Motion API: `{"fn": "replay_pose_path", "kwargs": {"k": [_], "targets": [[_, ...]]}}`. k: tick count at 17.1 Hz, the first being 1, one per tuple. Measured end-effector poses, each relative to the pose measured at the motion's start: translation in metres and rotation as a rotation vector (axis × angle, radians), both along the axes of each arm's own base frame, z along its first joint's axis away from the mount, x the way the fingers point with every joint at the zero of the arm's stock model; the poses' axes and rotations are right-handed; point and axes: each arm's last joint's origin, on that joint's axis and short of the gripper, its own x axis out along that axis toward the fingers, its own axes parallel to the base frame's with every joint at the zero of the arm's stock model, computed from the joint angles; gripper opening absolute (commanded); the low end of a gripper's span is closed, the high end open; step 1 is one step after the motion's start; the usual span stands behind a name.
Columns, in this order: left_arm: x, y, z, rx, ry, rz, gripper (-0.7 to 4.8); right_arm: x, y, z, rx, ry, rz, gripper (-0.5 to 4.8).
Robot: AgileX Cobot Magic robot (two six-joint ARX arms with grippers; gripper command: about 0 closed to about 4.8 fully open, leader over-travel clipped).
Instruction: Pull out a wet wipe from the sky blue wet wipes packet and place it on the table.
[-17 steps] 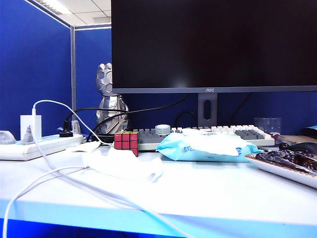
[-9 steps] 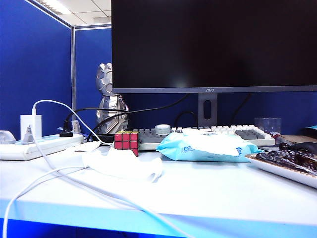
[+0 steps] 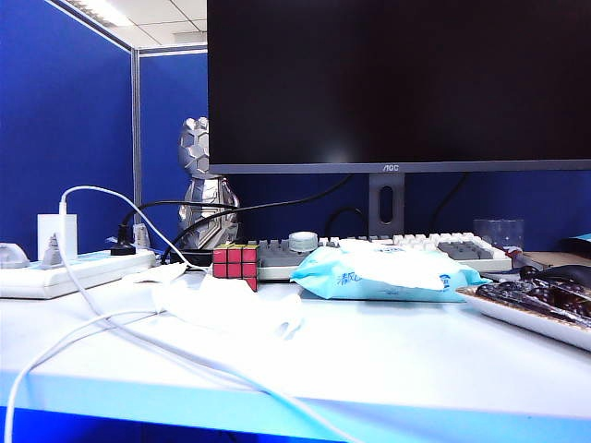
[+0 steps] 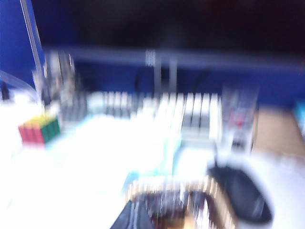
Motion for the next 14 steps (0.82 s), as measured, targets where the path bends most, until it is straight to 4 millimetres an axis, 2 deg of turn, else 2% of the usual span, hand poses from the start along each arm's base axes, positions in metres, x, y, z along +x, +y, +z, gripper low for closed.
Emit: {"fn": "replay_pose_path", "kwargs": {"k": [4,9,14], "targets": [[0.000,0.000,0.000,0.000,0.000,0.000,-0.01,0.000,0.000,-0.025,0.003,0.224,-0.019,0.22],[0.000,0.000,0.000,0.000,0.000,0.000,-0.01,-0.001,-0.002,-0.025,0.004,0.224,-0.058,0.22],[0.000,0.000,0.000,0.000,0.000,0.000,-0.01,0.000,-0.009,-0.025,-0.029,0.218,-0.202,0.22]]}}
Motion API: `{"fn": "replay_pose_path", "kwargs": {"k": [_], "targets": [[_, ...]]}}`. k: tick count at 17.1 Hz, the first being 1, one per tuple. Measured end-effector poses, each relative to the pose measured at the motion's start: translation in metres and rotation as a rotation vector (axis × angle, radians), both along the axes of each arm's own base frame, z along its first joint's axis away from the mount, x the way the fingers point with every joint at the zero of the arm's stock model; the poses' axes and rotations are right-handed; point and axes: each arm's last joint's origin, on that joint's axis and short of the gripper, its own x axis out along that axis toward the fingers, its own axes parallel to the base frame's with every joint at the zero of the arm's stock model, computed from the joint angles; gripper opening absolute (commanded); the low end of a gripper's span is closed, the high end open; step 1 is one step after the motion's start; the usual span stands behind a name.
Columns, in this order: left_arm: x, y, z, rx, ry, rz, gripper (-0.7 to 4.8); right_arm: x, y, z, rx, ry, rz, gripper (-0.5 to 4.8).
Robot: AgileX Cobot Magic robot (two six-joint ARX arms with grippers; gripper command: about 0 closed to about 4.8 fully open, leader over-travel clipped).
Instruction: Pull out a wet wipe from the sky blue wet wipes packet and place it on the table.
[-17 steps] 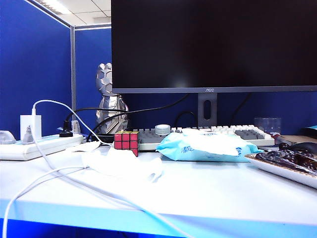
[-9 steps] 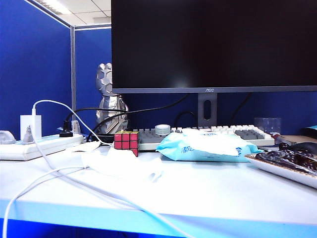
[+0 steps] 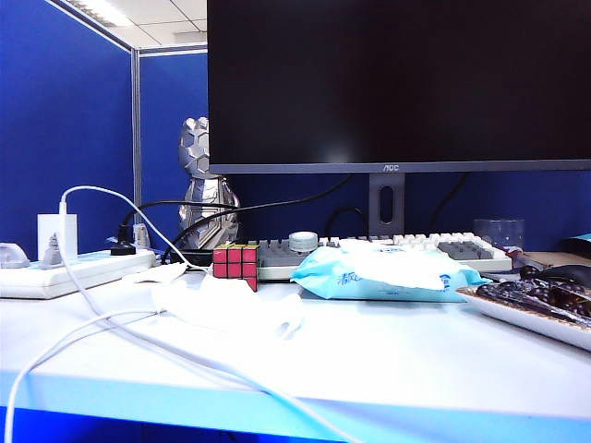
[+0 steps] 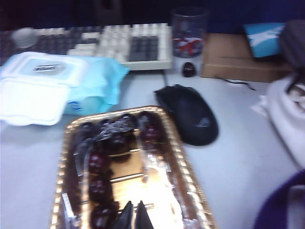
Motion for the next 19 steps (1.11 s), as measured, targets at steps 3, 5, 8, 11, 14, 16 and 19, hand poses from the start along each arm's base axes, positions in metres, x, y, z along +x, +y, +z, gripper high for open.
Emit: {"fn": "replay_pose_path", "kwargs": {"k": [3,5,8,11,14,16,19], "targets": [[0.0000,0.0000,0.0000,0.000,0.000,0.000,-0.01,0.0001,-0.0026,0.0000,0.001,0.000,-0.027,0.22],[0.0000,0.0000,0.0000,0.000,0.000,0.000,-0.01,0.0001,-0.0017,0.0000,0.006,0.001,-0.004,0.22],[0.0000,0.0000,0.0000,0.000,0.000,0.000,-0.01,0.0001,-0.0016,0.0000,0.007,0.001,0.001,0.22],[0.0000,0.0000,0.0000,0.000,0.000,0.000,-0.01,0.0001,-0.0016,0.0000,0.008,0.001,0.001,0.22],[0.0000,0.0000,0.0000,0.000,0.000,0.000,-0.01,0.0001,-0.0016,0.0000,0.008,0.001,0.001,0.22],[0.0000,0.0000,0.0000,0.000,0.000,0.000,-0.01,0.0001,-0.0016,0.0000,0.008,0.001,0.001,0.22],[0.0000,0.0000,0.0000,0.000,0.000,0.000,-0.01,0.0001,-0.0016,0.0000,0.008,0.001,0.001,0.22]]}}
